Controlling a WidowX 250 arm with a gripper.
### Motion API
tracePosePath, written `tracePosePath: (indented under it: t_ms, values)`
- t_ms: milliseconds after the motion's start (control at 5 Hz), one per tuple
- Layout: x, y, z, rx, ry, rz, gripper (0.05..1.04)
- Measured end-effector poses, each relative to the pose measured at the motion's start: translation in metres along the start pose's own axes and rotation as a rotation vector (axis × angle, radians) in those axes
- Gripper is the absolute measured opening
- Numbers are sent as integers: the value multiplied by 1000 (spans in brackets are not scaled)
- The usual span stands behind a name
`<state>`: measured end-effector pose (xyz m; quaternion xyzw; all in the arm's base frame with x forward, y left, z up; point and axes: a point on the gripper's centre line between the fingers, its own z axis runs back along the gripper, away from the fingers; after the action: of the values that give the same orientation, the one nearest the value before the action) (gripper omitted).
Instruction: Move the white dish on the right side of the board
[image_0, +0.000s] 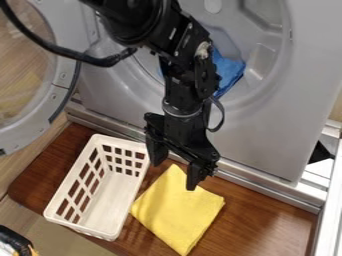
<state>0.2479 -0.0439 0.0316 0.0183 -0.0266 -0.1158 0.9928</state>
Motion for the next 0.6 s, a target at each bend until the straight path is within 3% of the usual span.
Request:
tracePosePath:
  t_ms: [200, 400, 600]
  values:
    - [-4, 0, -6, -1, 25, 5, 999]
    - [-14, 8, -11, 29, 47, 82, 999]
    - [-19, 19, -19, 64, 17, 131, 999]
